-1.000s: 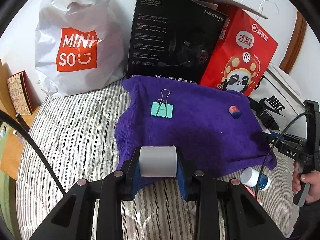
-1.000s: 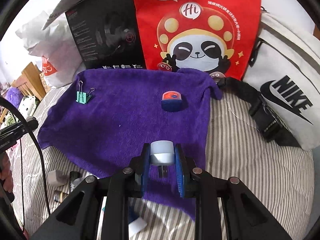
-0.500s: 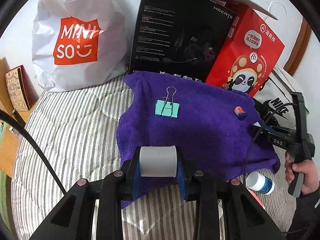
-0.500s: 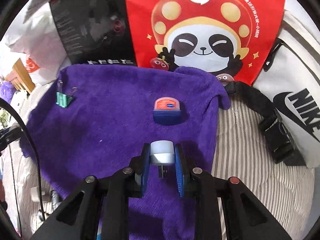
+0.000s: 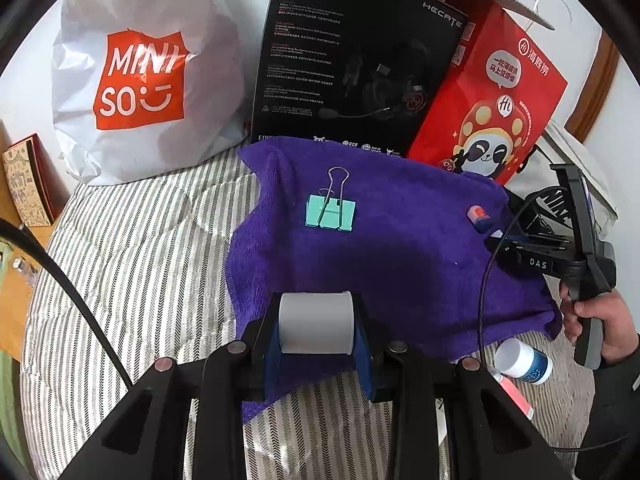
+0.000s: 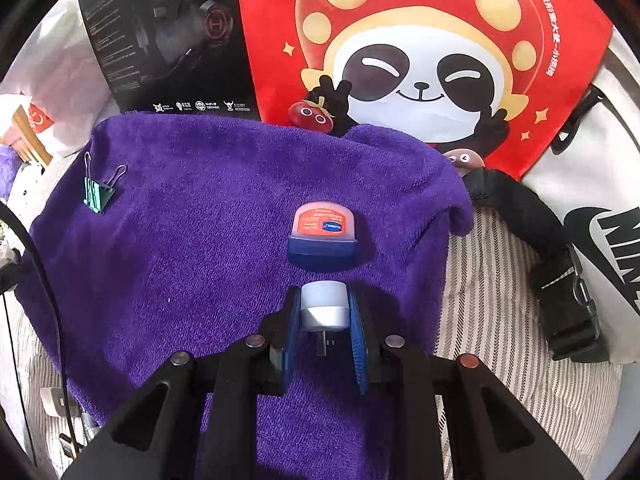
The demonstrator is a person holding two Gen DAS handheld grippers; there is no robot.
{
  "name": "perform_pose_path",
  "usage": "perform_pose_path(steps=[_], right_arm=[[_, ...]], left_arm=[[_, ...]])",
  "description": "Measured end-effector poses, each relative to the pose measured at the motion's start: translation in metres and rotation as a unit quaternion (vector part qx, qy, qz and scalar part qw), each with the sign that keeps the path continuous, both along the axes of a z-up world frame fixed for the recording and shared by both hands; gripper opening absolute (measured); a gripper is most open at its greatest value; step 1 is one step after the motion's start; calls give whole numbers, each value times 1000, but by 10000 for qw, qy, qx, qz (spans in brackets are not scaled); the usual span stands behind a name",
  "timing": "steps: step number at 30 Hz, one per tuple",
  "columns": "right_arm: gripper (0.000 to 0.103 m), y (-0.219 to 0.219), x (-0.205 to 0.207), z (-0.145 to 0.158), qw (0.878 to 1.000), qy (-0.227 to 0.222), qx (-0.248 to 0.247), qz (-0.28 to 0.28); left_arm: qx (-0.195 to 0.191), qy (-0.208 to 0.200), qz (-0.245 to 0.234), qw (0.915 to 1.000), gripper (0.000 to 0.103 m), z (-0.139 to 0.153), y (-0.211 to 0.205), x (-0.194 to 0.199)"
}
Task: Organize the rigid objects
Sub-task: 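Carry the white plug onto the towel beside the tin and open the right tool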
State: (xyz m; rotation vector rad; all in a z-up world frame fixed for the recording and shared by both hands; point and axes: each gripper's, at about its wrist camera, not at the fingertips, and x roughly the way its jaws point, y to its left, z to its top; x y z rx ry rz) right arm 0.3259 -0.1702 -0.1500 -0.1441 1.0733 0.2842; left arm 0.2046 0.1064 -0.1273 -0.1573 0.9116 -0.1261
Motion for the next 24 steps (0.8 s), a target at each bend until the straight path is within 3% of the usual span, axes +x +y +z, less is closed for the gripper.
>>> perform_pose_path(steps=[3, 8, 16, 24], right_arm=[[27, -2, -1, -1, 10000, -2, 2, 19], [55, 1, -10, 2, 9999, 43, 28, 165], [57, 5, -38, 16, 9984, -244, -473, 210], [60, -12, -72, 42, 9989, -410, -163, 160]], left_arm=[[-7, 35, -14, 10000, 30, -1, 0, 0], [-22, 61, -8, 10000, 30, 0, 0, 1], [-41, 85, -39, 9999, 30, 3, -3, 2], [-114, 69, -72, 9999, 30, -1, -10, 26]])
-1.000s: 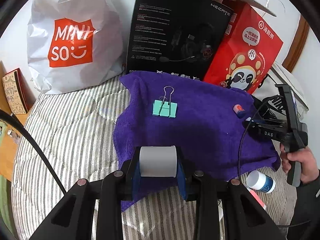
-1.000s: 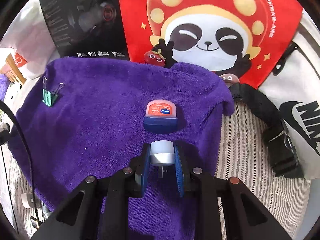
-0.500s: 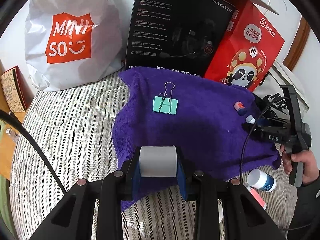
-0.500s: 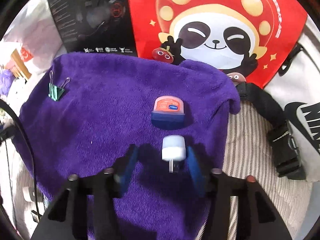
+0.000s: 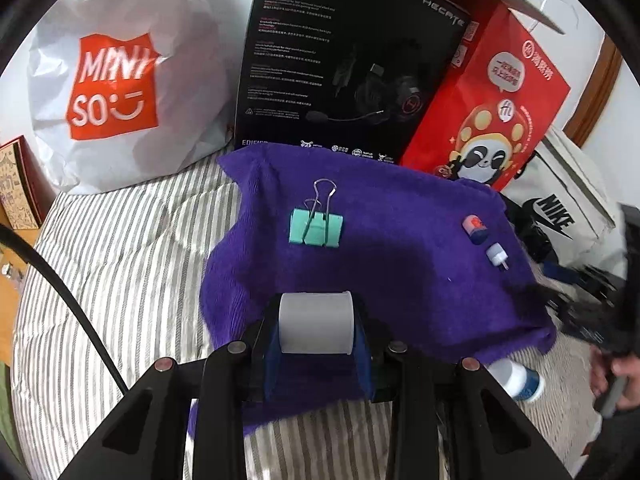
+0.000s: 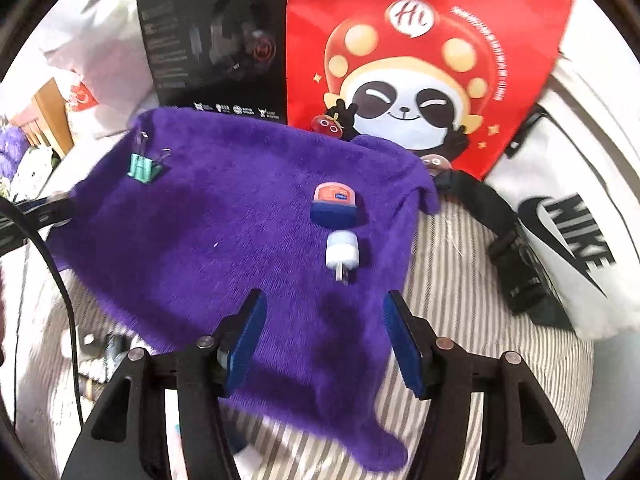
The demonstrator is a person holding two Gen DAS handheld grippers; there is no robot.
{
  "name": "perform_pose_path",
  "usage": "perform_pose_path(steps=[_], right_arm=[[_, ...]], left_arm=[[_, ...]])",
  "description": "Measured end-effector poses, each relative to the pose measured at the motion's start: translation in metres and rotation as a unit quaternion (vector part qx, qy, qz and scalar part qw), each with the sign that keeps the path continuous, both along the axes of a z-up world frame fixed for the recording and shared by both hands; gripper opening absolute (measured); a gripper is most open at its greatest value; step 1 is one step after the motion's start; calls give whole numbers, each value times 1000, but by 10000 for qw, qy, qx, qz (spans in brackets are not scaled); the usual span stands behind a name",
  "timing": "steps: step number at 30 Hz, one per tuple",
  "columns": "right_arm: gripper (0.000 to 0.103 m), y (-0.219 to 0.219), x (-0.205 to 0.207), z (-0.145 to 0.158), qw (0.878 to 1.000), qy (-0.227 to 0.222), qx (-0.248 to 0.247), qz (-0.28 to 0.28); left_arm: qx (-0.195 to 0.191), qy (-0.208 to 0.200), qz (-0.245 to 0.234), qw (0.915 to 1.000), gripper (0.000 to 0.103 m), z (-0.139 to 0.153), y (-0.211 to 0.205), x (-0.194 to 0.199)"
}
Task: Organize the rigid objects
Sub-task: 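Carry the white plug onto the towel beside the tin and open the right tool, then carry the white cylinder onto the towel beside the clip and open the left tool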
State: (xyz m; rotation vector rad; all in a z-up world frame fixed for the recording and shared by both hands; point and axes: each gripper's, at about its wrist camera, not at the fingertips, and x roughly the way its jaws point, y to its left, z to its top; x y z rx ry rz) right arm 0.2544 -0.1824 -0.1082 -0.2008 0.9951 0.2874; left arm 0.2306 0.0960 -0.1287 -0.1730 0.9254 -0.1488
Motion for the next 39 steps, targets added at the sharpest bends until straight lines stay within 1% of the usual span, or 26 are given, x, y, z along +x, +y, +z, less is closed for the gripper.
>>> perform_pose_path(steps=[3, 5, 9, 14, 18, 23, 27, 28, 31, 34, 35, 37, 39], right_arm=[[60, -7, -21, 9, 9999, -53, 93, -55], [63, -15, -35, 11, 9997, 4, 252, -72], [63, -32, -59, 14, 9985, 89, 500, -188], [63, -51, -77, 8, 9958, 247, 759, -447], [63, -56, -85, 2, 9941, 347, 894, -515], [63, -63, -88, -3, 9925, 466, 1011, -503], [63, -72, -88, -2, 9913, 439, 1073, -630], [63, -73, -88, -3, 9910, 441, 1085, -641], [63, -76, -89, -6, 9907, 484, 1088, -660], [63, -78, -93, -9, 9906, 525, 1066, -684], [63, -79, -94, -10, 9904, 531, 1076, -688], [63, -81, -98, -10, 9899, 539, 1106, -698], [63, -82, -101, -9, 9897, 546, 1125, -698]], left_arm=[[0, -4, -40, 10000, 30, -7, -3, 11], [-24, -13, -35, 10000, 30, -11, -4, 16], [181, -45, -47, 9998, 30, -18, -10, 21], [371, -109, -71, 9992, 30, -24, -15, 29], [682, -46, -94, 9976, 30, -30, -21, 38], [897, -19, -142, 9959, 30, -32, -27, 49], [1234, -16, -253, 9920, 30, -35, -36, 53], [1246, -16, -254, 9919, 30, -35, -37, 54], [1107, 6, -216, 9936, 30, -36, -33, 54], [1193, 11, -198, 9927, 31, -36, -34, 51], [1187, 26, -178, 9928, 32, -35, -34, 50], [1129, 90, -190, 9934, 39, -34, -33, 47], [1167, 160, -305, 9926, 58, -35, -39, 44]])
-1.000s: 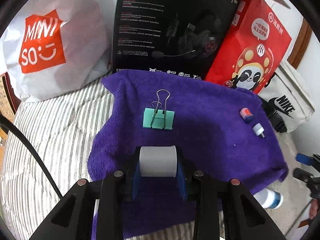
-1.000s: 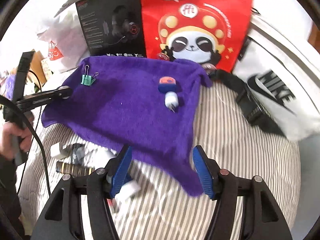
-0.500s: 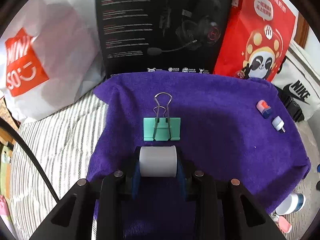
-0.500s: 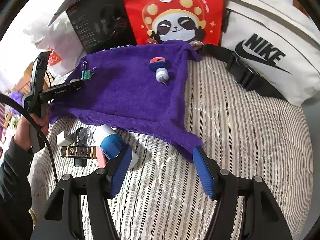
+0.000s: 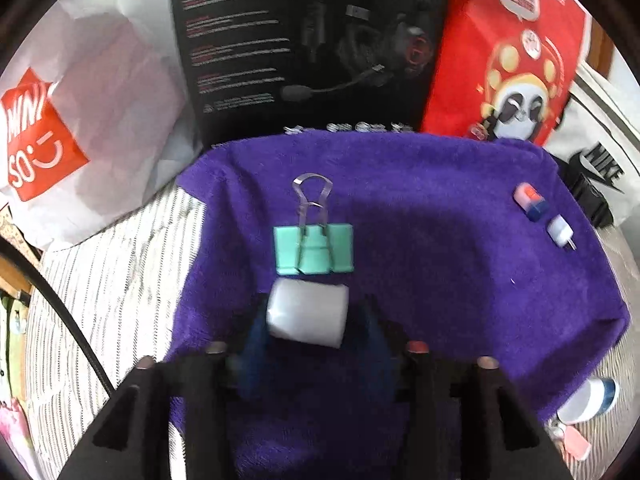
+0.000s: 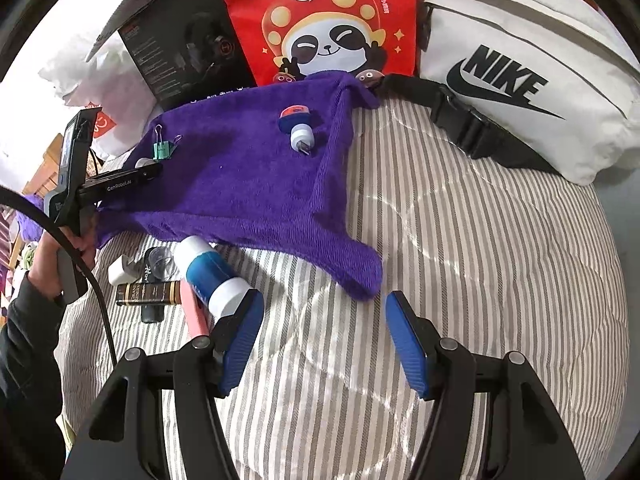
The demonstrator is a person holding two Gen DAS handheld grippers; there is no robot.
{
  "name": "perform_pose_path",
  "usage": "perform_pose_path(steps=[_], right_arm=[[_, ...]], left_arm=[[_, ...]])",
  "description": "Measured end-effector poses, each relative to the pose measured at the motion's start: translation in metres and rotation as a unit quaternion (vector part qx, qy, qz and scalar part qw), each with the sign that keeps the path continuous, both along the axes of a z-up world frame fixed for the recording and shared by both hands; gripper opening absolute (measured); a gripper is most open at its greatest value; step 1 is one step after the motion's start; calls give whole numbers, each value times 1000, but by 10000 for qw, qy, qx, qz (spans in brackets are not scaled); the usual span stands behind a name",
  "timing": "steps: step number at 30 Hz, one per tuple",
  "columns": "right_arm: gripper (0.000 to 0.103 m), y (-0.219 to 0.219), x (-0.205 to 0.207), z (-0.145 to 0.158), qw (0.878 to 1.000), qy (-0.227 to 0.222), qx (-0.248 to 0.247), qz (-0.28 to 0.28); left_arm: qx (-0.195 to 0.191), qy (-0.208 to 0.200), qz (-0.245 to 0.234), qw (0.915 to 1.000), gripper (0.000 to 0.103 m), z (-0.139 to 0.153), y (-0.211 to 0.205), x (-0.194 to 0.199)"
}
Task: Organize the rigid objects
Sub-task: 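Carry the white cylinder onto the towel beside the clip and open the left tool, then grasp the blue-and-white bottle with the right tool while the left tool grasps the charger cube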
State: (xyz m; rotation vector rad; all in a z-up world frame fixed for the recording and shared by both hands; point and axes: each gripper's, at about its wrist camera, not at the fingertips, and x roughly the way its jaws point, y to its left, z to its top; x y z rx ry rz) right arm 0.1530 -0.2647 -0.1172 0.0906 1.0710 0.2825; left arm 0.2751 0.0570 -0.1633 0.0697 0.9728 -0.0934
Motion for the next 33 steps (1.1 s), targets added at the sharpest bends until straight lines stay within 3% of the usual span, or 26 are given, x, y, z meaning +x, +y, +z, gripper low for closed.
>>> perform_pose_path(steps=[3, 8, 16, 22, 27, 33], right_arm=[[63, -1, -7, 1, 10000, -4, -22, 20], [63, -1, -20, -2, 9999, 36, -61, 84], [63, 15, -34, -5, 9992, -58, -55, 404], [63, 47, -20, -9, 9953, -251, -425, 838], [63, 69, -6, -13, 9902, -393, -599, 1200], [63, 93, 12, -23, 9818, -371, -877, 1645]], left_arm=[[204, -6, 16, 9998, 61, 0, -8, -9], [-62, 81, 209, 9997, 61, 9, -1, -27], [-374, -243, 244, 9987, 61, 55, 14, -98], [-112, -372, 271, 9989, 61, 62, 8, -147], [-360, -364, 231, 9984, 61, 59, 9, -177], [-993, 65, 346, 9944, 61, 40, 21, -184]])
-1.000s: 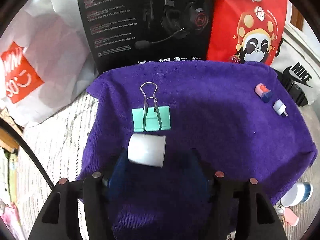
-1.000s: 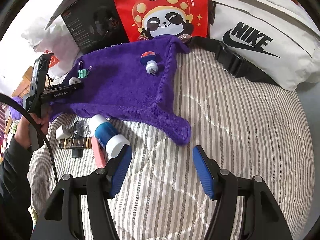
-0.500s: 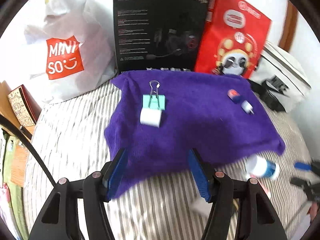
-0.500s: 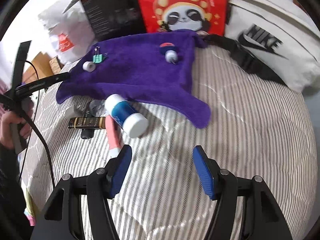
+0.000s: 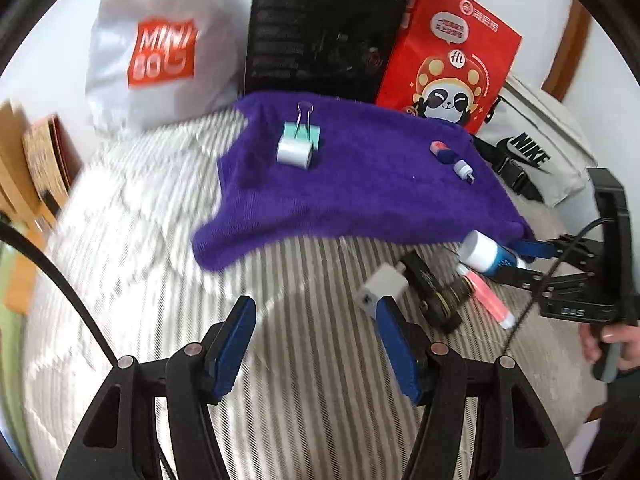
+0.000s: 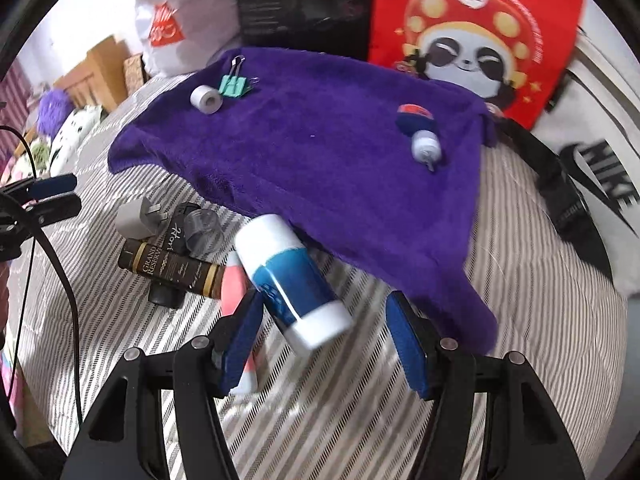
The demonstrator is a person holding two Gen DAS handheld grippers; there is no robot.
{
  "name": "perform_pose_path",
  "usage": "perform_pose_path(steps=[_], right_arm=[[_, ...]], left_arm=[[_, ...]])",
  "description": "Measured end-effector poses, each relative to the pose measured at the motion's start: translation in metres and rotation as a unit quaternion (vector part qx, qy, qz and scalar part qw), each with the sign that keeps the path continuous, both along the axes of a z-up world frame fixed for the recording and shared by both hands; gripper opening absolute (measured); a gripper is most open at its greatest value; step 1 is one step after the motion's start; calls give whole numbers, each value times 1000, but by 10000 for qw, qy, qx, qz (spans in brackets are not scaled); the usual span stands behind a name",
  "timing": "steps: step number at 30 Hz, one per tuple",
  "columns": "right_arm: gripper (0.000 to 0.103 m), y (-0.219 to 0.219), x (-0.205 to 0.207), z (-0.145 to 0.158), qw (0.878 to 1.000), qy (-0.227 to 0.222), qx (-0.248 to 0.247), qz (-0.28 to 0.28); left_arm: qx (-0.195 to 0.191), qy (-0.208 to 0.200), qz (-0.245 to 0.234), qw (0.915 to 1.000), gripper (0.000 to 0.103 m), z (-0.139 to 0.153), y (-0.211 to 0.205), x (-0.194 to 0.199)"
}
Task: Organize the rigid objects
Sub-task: 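Grasp the blue-and-white bottle with the right tool while the left tool grasps the charger cube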
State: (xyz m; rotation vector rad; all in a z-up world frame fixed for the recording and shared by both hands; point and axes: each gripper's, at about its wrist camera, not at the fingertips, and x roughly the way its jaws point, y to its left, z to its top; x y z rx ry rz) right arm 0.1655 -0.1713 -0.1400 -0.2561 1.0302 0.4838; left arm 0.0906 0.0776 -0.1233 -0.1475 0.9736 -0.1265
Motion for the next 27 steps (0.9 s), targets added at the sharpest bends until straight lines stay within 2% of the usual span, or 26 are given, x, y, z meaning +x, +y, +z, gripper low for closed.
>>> perform_pose_path(steps=[3, 5, 6, 11, 14, 18, 23, 27], right_arm=[[62, 11, 5, -5, 9998, 24, -86, 167], [50, 16, 8, -11, 9996, 100, -62, 252], [48, 18, 8, -13, 9994, 184, 17, 305], [42, 7, -2, -9, 9996, 161, 229, 40], [40, -21, -11, -5, 9969, 342, 557, -443], [38, -51, -27, -3, 9928, 370, 587, -979], [38, -56, -36, -14, 9925, 570, 444, -988], [38, -47, -32, -19, 9932, 501, 311, -1003]], left_arm=[[-91, 110, 97, 9999, 61, -8, 3, -3], [-141, 220, 109, 9996, 61, -13, 3, -3], [-156, 265, 102, 9995, 61, -15, 2, -3], [-46, 437, 58, 9990, 61, -21, -3, -4], [15, 492, -4, 9988, 61, -24, -6, -5], [0, 492, -75, 9988, 61, -26, -12, -6], [-66, 471, -144, 9988, 61, -25, -18, -2], [82, 321, -301, 9990, 61, -21, -25, 1]])
